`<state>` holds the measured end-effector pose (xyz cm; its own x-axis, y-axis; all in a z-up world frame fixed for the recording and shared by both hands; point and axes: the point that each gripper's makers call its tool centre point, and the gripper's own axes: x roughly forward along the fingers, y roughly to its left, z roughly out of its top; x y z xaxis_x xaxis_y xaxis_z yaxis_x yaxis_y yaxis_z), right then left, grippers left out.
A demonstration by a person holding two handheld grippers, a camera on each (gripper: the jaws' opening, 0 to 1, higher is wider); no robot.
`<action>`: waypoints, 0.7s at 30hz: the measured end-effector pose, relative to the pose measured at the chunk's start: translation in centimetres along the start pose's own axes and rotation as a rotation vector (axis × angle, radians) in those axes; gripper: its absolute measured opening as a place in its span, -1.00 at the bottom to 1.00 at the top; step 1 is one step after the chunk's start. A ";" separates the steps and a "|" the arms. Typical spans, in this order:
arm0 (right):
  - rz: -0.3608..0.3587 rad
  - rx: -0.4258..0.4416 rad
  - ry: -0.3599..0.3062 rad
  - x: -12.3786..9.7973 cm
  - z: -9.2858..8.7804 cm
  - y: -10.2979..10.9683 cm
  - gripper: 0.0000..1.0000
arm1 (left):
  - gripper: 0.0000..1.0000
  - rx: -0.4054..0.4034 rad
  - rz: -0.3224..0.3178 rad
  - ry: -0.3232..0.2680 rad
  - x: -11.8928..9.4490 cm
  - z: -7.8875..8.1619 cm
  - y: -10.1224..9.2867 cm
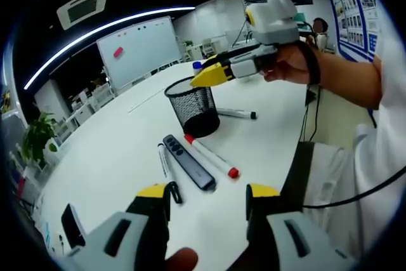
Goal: Place the scattered laser pointers and whiteboard markers into the pen holder and stack the scattered paper cups together
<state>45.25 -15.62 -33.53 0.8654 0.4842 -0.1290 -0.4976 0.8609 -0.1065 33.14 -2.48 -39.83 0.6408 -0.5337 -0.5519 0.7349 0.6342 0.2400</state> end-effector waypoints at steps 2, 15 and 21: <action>0.001 0.002 0.000 0.0 0.0 0.0 -0.19 | -0.03 0.000 0.001 0.000 0.0 0.0 0.0; 0.040 0.032 -0.010 -0.2 0.1 0.6 -0.17 | -0.03 0.004 -0.002 0.001 0.0 0.2 -0.2; 0.061 0.025 -0.005 -0.4 -0.1 1.1 -0.12 | -0.03 0.006 -0.006 0.003 0.0 0.2 -0.3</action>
<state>44.36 -14.92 -33.72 0.8337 0.5367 -0.1299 -0.5479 0.8333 -0.0741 32.94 -2.76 -39.77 0.6357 -0.5354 -0.5560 0.7399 0.6279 0.2413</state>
